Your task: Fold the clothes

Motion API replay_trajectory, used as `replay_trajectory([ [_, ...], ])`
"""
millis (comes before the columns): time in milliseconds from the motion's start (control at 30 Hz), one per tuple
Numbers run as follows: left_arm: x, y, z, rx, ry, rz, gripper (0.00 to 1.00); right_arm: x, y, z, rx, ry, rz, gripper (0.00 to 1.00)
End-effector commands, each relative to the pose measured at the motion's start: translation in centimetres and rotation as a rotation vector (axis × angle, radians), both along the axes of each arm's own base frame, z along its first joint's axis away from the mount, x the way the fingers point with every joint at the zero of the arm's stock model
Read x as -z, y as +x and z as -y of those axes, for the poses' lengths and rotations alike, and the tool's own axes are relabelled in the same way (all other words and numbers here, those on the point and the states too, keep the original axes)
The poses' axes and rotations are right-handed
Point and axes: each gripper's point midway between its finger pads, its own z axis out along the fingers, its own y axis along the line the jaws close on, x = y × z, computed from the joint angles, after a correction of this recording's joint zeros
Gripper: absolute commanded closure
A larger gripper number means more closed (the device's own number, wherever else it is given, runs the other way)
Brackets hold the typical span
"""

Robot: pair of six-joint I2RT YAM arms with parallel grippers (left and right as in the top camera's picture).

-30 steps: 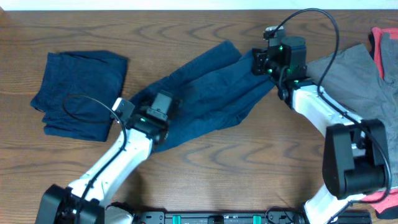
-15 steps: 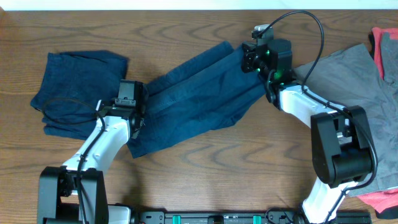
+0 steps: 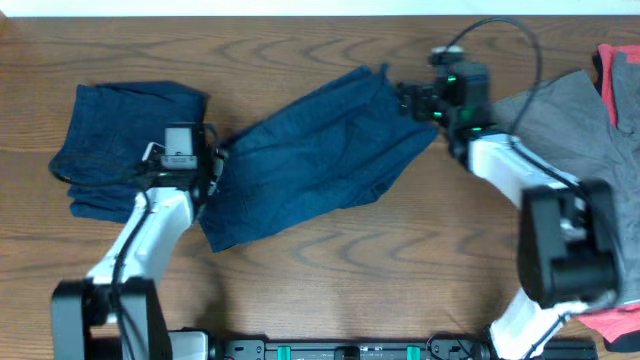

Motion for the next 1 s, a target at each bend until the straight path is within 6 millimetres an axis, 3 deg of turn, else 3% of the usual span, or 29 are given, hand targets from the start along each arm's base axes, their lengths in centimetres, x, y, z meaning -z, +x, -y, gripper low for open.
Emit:
replay_trajectory([
  [0,-3.6,0.1,1.0,0.147,-0.020,0.059,0.01,-2.6,-2.0,3.5,0.073,0.062,-0.069,0.01],
  [167,-4.0,-2.6,3.6,0.221,-0.104,-0.006,0.00,1.8,-6.6,3.2,0.019,0.131,-0.323,0.04],
  [267,-3.4,-3.6,5.2,0.297,-0.095,-0.049,0.01,4.5,-7.8,2.4,-0.002,0.151,-0.406,0.04],
  [500,-0.1,-4.9,6.9,0.434,0.016,-0.163,0.01,9.1,-8.0,-1.5,-0.094,0.210,-0.480,0.09],
  [667,2.3,-6.1,7.3,0.453,0.010,-0.264,0.00,10.6,-7.2,-4.2,-0.158,0.220,-0.443,0.13],
  [733,2.9,-6.3,7.2,0.453,0.009,-0.288,0.01,10.6,-6.6,-5.0,-0.161,0.226,-0.420,0.21],
  [767,3.2,-6.3,7.2,0.452,0.009,-0.297,0.00,10.6,-6.4,-5.2,-0.160,0.223,-0.410,0.29],
  [867,3.6,-6.5,7.2,0.453,0.008,-0.314,0.00,11.1,-6.2,-4.1,-0.081,0.190,-0.421,0.78],
  [900,3.7,-6.5,7.2,0.452,0.009,-0.317,0.00,11.5,-6.3,-3.4,-0.038,0.180,-0.441,0.89],
  [967,3.7,-6.5,7.2,0.452,0.008,-0.318,0.00,12.4,-7.3,-1.6,0.069,0.163,-0.512,0.99],
])
